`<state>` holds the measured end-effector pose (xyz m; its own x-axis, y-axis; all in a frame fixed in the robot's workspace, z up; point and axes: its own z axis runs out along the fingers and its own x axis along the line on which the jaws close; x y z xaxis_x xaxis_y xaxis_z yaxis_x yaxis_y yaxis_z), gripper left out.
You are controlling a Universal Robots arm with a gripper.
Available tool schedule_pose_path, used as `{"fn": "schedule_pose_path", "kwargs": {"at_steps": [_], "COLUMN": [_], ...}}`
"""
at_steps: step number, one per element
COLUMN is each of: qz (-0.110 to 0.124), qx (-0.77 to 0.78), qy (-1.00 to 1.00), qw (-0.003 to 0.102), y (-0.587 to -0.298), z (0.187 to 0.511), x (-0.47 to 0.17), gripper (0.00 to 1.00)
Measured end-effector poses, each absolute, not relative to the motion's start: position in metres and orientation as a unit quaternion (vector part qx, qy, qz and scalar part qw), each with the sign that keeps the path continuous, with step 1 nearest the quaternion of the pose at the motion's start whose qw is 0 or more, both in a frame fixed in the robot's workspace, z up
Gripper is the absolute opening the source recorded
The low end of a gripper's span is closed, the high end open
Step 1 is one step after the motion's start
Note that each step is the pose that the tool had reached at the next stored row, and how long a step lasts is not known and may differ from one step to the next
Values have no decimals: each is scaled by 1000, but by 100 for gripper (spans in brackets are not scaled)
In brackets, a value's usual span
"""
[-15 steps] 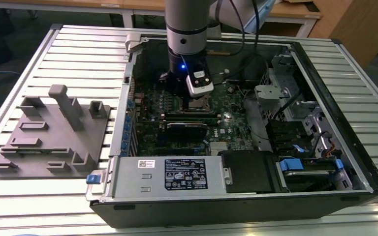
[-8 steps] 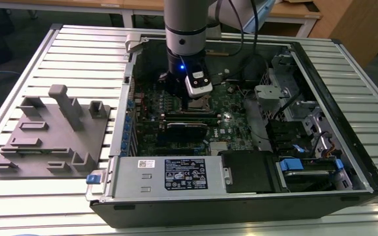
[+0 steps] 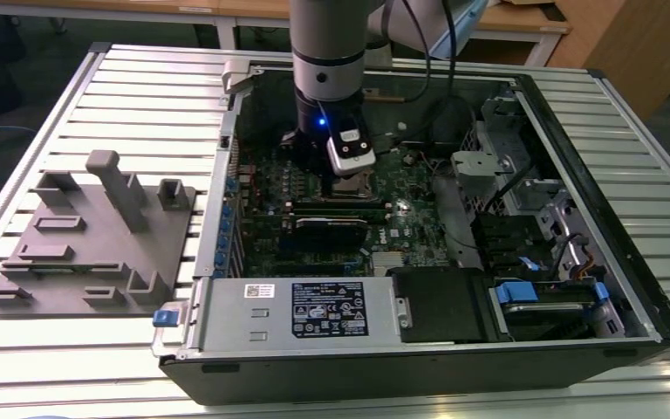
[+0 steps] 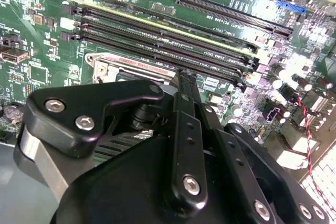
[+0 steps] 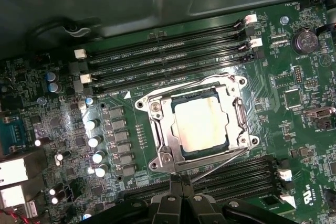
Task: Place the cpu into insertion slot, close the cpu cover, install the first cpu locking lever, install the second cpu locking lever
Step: 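Install the second cpu locking lever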
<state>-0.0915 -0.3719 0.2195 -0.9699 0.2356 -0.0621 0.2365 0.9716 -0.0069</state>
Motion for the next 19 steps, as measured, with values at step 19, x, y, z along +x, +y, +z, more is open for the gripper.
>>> {"fn": "schedule_pose_path", "kwargs": {"at_steps": [19], "qz": [26], "qx": [120], "qy": [992], "qw": [27], "y": [-383], "z": [215], "x": [-95], "gripper": [10]}}
